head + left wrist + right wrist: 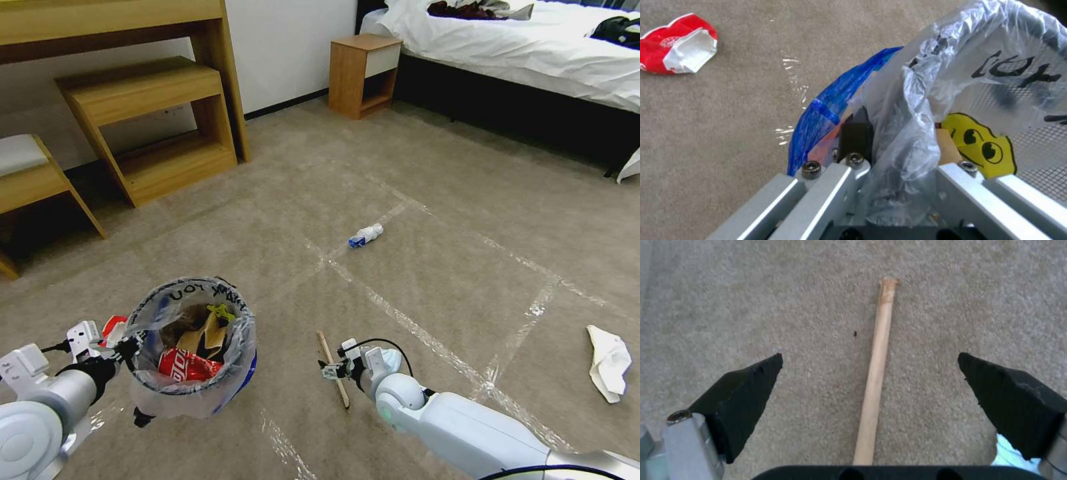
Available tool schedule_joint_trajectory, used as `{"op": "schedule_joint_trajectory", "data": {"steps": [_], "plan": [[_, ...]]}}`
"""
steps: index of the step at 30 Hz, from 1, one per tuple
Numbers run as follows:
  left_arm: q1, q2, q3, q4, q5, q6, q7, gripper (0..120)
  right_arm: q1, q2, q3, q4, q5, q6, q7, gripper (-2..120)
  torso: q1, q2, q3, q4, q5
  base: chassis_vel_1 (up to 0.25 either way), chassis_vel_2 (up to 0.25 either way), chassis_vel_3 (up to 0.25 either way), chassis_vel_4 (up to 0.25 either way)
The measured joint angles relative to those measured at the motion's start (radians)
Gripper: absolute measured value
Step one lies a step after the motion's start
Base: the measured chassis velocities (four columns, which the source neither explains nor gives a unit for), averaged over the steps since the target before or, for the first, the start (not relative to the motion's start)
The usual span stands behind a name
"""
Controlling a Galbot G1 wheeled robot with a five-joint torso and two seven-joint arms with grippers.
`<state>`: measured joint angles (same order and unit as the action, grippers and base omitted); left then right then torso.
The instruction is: Pick up the trash bin and place the garbage on the floor into it.
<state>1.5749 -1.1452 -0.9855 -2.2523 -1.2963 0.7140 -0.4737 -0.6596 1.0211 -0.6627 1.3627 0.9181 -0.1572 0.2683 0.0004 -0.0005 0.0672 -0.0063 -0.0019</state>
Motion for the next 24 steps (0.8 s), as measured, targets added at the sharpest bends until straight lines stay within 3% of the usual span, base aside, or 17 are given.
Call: {"op": "schedule_joint_trajectory", "data": {"steps": [24], "plan": [[0.005,0.000,0.004,-0.002,0.007,-0.002,0.001,0,-0.013,0.046,0.027,-0.072,0.003,0.001,-0.010,100,0.000,0.000,0.000,0.0000,0.0000,0.000,0.000,0.000,0.000]]}}
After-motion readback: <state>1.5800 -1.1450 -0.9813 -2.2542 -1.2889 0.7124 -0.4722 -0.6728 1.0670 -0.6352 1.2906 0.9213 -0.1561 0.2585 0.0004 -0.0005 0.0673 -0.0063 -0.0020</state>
